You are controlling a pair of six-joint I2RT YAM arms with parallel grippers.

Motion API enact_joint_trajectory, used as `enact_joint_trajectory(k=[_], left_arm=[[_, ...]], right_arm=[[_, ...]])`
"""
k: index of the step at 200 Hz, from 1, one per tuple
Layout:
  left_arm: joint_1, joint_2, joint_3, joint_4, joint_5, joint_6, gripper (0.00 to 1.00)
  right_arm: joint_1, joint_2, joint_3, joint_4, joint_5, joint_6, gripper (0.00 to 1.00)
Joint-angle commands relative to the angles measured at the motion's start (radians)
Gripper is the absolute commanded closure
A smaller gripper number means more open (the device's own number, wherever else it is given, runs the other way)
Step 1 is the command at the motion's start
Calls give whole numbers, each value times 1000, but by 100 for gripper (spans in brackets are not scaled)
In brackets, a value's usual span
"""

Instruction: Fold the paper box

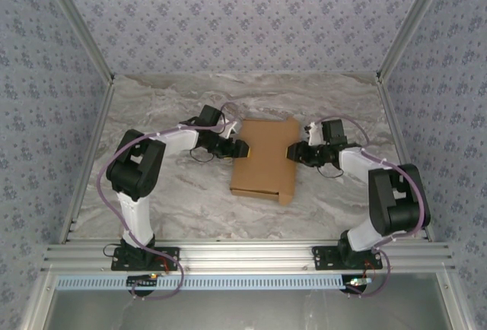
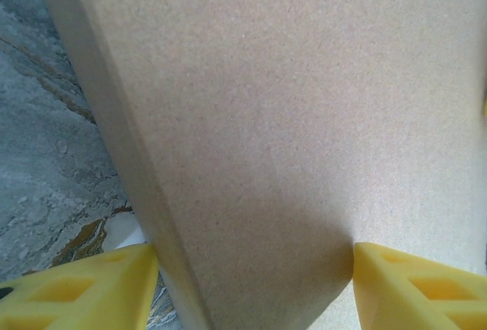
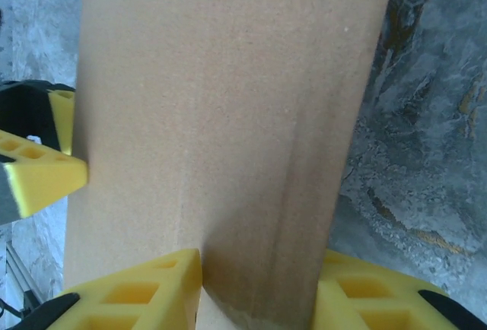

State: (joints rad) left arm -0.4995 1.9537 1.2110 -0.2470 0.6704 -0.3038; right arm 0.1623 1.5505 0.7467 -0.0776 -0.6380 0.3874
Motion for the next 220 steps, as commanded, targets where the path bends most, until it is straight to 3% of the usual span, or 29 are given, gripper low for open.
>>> enact_joint_trajectory(k=[1,44,82,135,184,201,220], left_arm=[[-12,55,1,-93,-110,30,34],[-14,45,-8,-82,-122,11,36],[2,47,-27,-37,-63,-31,44],[43,46,-61,47,43,-95,57],[55,64,-57,119,101,-143,63],[55,77,-43,122,97,-152,64],[56,74,-29,96,63,-143,57]], right_arm=[[27,66,-14,62,-59,22,62],[29,111,-42,168,-125,70,73],[35,114,-61,257,-180,121,80],[35,58,-59,247,-162,132,81],[43,5,-61,283,-145,189,82],[45,-12,-58,281,-135,199,82],[42,-23,-50,245,-111,191,82]])
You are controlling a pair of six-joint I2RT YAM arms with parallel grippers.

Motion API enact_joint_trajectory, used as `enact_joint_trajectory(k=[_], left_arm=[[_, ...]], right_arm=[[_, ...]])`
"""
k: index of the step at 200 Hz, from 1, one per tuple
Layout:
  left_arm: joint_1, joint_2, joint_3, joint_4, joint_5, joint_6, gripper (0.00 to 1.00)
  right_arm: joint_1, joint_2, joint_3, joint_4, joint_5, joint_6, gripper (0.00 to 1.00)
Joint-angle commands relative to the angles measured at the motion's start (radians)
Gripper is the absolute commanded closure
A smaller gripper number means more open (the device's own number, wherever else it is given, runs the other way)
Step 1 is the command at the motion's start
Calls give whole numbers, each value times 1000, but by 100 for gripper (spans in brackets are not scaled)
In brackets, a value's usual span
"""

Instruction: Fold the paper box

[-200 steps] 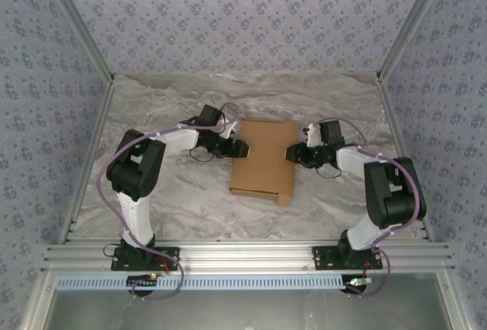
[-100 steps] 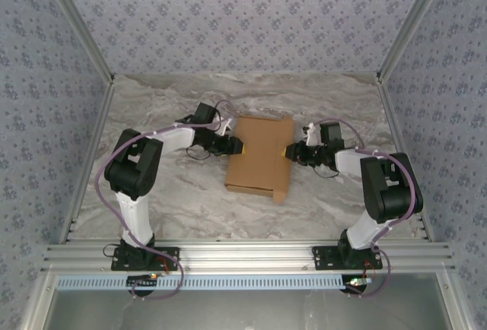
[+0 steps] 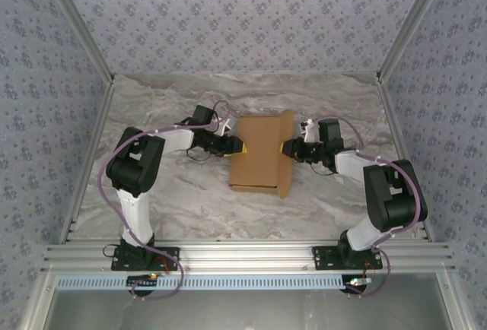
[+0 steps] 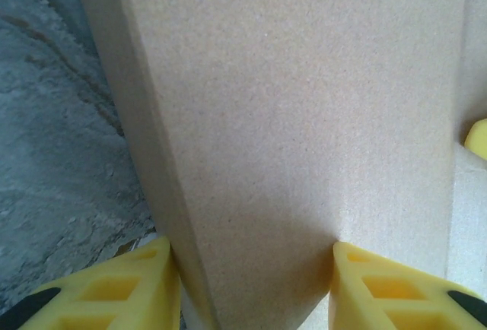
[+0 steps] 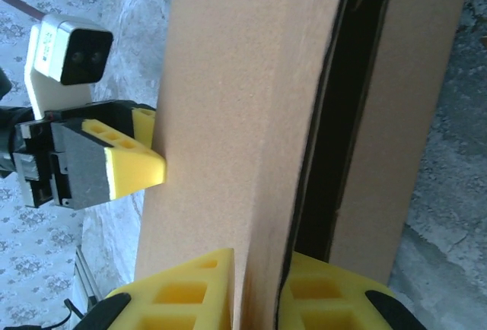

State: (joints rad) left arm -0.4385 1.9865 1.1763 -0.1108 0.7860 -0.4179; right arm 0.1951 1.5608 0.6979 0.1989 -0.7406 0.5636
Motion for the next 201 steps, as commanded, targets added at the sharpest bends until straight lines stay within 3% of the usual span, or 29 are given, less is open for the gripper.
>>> enact_joint_trajectory(k=[1,55,116,140,182,201], left_arm=[[-5,40,7,-42,-56,-28,56],[0,-47,-11,-59,-89,-20,32],[3,-149,-84,-28,-85,-30,14],[3,-157,-104,-29,-77,-33,19],[1,-98,-106,-37,-71,-28,45],[2,-79,-102,-38,-74,-29,53]], right_arm=[[9,-35,-1,-34,-7,13,82],[-7,-33,-2,-99,45,-14,82],[-9,-30,-1,-120,56,-35,83],[-10,-28,-2,-125,61,-41,82],[-10,-25,1,-125,55,-38,82],[-8,-27,9,-131,51,-35,82]])
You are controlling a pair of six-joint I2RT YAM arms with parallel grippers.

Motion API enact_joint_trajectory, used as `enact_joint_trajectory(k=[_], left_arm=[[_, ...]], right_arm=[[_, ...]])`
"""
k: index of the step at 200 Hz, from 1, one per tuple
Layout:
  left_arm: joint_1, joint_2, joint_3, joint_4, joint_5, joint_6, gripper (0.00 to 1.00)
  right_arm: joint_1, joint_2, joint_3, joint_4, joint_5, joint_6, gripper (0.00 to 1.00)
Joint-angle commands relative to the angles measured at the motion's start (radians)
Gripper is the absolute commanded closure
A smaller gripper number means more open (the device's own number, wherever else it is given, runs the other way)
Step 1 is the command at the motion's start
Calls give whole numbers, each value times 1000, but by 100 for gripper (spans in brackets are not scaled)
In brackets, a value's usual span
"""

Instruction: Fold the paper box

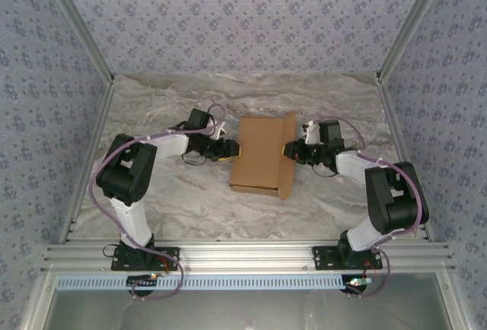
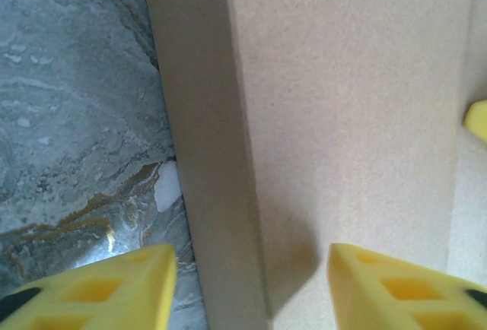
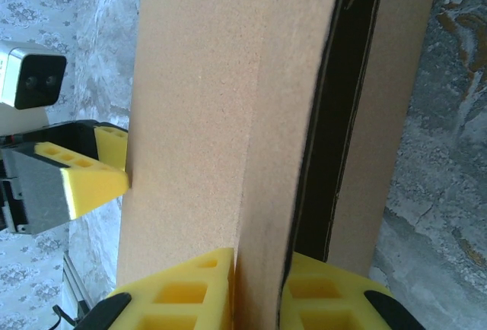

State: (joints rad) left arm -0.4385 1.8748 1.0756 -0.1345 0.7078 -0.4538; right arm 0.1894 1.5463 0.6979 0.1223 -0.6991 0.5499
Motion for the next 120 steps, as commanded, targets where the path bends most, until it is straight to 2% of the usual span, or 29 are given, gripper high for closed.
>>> enact_joint_trajectory(k=[1,46,120], left_arm=[[3,33,-1,-14,5,7,53],[25,68,-6,-12,6,8,65],[73,83,-47,25,-7,-8,73]], right_arm=[[-2,-12,9,-55,9,-20,82],[0,-20,28,-80,15,-24,78],[-1,22,67,-136,6,-54,69]])
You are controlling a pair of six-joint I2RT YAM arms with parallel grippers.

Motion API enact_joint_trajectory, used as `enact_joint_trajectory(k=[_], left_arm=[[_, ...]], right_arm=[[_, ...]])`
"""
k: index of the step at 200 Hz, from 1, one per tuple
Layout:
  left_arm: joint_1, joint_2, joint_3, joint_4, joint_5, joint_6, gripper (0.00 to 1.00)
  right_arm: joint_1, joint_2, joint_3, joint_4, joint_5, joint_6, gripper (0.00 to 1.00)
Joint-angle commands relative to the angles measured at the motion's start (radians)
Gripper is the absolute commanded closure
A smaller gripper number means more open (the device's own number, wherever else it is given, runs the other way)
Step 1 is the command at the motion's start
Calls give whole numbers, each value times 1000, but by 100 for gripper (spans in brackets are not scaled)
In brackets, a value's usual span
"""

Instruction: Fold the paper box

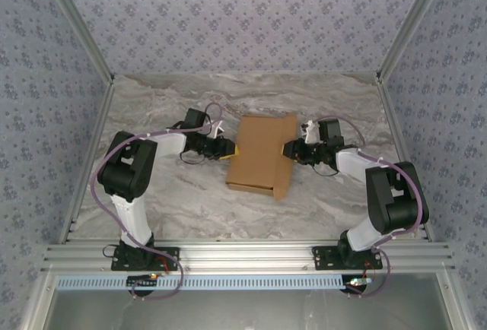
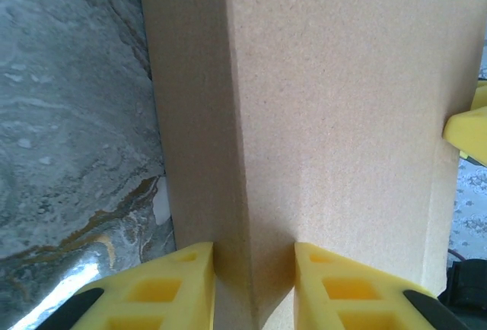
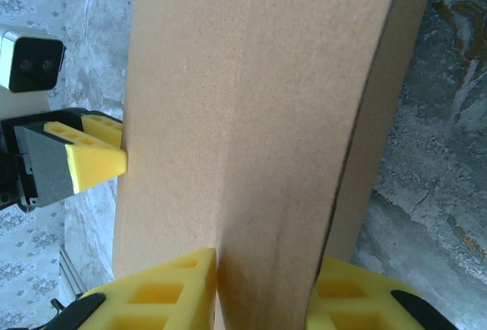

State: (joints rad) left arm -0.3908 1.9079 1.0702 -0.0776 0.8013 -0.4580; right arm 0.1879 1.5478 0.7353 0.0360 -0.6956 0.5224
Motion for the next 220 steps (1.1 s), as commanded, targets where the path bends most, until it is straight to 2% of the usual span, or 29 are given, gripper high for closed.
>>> enact_joint_trajectory(k=[1,50,85,98,148,220], left_arm=[[26,49,-44,-32,-100,-5,73],[38,57,-77,8,-111,-31,76],[51,60,-98,33,-114,-45,78],[56,63,-107,43,-113,-51,78],[67,72,-129,67,-110,-61,79],[67,80,-116,65,-96,-56,78]], right_arm=[[1,22,30,-50,2,-27,69],[22,45,28,-41,-7,-24,58],[40,56,25,-8,-29,-5,55],[47,65,24,14,-44,8,58],[67,32,14,106,-77,72,81],[114,-62,50,79,-38,99,86]])
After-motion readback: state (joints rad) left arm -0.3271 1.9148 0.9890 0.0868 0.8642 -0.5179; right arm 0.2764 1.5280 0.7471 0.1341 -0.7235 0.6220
